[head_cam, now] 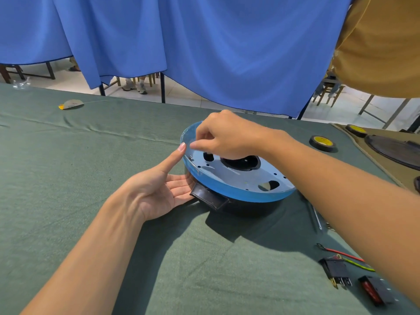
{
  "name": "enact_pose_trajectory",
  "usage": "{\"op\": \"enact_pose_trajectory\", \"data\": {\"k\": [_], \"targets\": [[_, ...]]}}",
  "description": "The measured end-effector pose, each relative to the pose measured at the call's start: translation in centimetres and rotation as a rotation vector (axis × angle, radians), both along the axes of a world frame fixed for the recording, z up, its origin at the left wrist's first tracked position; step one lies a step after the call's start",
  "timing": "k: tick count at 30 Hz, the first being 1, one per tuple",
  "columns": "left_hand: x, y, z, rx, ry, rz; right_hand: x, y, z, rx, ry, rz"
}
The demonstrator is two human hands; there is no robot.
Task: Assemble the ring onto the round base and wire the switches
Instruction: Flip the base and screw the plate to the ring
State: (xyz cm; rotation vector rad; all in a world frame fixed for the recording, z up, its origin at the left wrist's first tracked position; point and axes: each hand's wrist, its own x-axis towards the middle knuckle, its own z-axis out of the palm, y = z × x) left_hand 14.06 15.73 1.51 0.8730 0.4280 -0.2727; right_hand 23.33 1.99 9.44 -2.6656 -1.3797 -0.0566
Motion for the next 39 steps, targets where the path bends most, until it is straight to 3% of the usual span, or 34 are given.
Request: {"op": "enact_pose_trajectory", "data": {"k": [10,15,19,25,31,39], "targets": [[0.1,-0.4,0.2,0.085,0.022,0.094,0.9,-13.9,0.1,0.351,-0.071,-0.619],[-0.1,-0.6,0.2,0.093,0.007,0.112,-0.2,-17.3,-3.8,0.179,-0.001,-0.826],[-0.2,-0.9,0.2,0.114,-0.005,0.107,-0.9,-17.1,-6.2,0.059,0.039,-0.872],[-0.2,-0.9,0.4,0.131,-0.012,0.095,-0.9,-15.5,-7.3,0.035,-0.072,-0.929],[-0.2,-0.8,0.4,0.145,-0.015,0.079,-0.8,-15.2,-6.6,0.005,0.021,-0.918],[-0.3,-0.8,0.3,0.166,-0.025,0.081,-1.8,-15.2,-2.4,0.17,0.048,-0.886]]}}
